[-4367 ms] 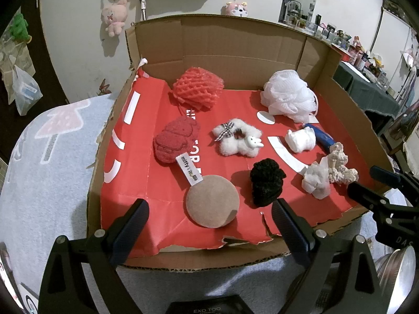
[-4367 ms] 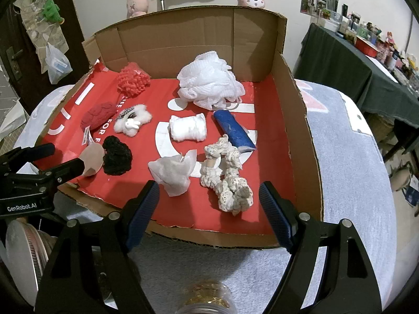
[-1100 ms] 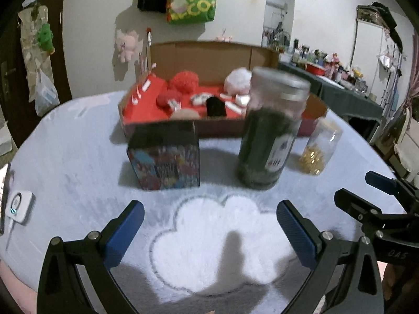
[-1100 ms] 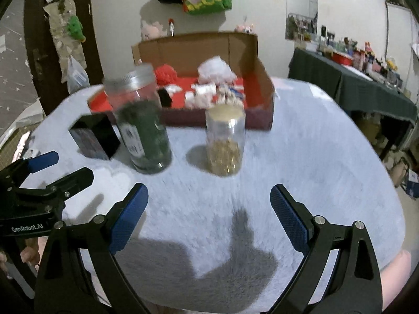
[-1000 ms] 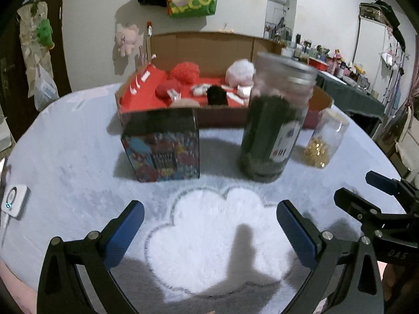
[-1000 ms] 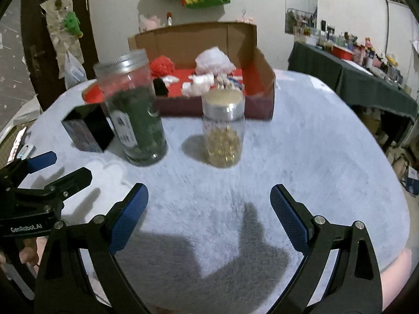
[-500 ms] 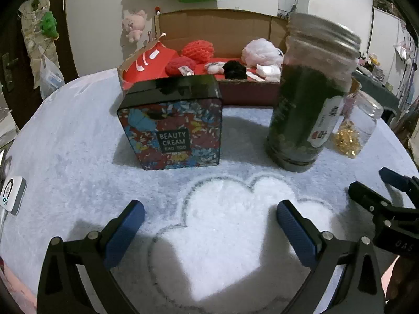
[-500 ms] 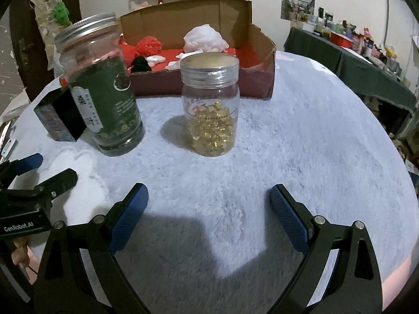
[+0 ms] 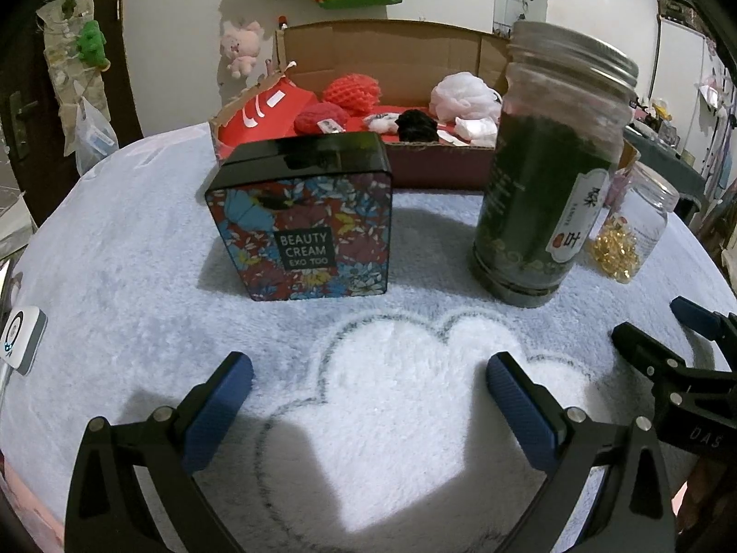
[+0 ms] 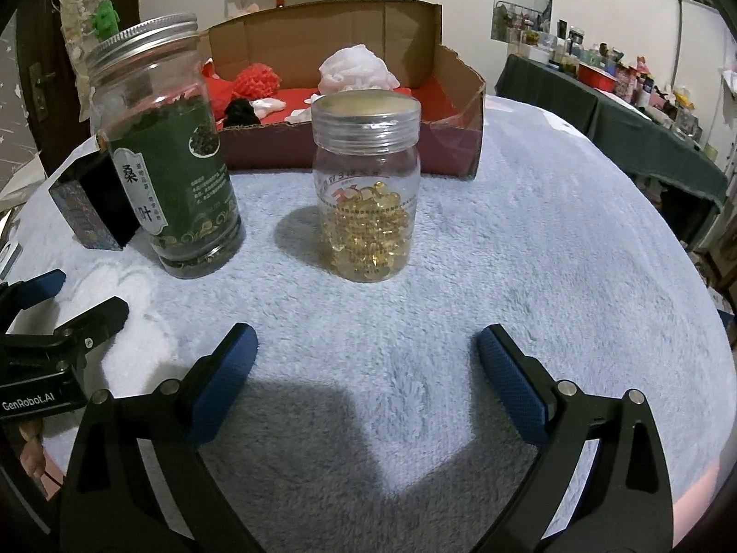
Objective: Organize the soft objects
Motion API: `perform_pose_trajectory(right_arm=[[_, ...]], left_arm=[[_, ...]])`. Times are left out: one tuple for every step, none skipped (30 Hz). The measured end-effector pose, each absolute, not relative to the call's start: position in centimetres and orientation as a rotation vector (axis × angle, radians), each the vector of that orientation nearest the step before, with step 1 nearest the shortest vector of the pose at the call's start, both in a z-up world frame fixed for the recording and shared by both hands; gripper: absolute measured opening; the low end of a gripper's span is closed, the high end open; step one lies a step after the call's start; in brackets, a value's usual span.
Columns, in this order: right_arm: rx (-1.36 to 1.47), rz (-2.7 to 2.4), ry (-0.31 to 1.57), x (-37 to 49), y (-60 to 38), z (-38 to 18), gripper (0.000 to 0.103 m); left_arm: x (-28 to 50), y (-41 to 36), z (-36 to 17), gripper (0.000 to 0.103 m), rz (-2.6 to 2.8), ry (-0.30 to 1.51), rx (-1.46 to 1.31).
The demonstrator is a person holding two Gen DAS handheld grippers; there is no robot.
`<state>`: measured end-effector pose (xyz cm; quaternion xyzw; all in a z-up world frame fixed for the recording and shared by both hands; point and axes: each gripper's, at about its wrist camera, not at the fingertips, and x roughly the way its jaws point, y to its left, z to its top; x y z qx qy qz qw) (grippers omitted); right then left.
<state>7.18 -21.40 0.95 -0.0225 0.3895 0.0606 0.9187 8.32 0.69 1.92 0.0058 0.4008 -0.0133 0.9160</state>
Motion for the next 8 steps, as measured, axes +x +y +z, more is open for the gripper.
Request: perform_pose_trajectory(right_arm=[[-0.046,0.124,0.801,7.16,-21.4,0.92,0.098],[-0.047,0.124,0.801,7.16,-21.39,0.92,0.098],[-0.048,0.124,0.801,7.16,-21.38,0.92,0.098],[-0.048,0.123,0.802,7.16,-21.39,0.92,0.098],[-0.047,0.123,0.802,7.16,-21.39,0.93,0.099],[-0.047,0.123,0.802,7.16,-21.4,0.92,0.099],[-0.047,0.123,0.801,7.05,-21.38,0.91,0.099],[-0.047,0.123,0.801,7.05,-21.39,0.91,0.099]], left_arm=[[8.21,0.75,1.96,0.103,-0.027,0.824,0.012],[8.22,0.77,1.95,0.103,-0.028,0.825,0.011],[8.22,0.76,1.95,0.103,-0.028,0.824,0.011],[8.24,0.79,1.95,0.103,-0.028,0.825,0.012],[8.25,0.79,1.95,0.103,-0.028,0.825,0.012],[8.23,0.77,1.94,0.103,-0.028,0.825,0.012],[8.24,0.79,1.95,0.103,-0.028,0.825,0.012],[8.24,0.79,1.94,0.103,-0.028,0.825,0.012]])
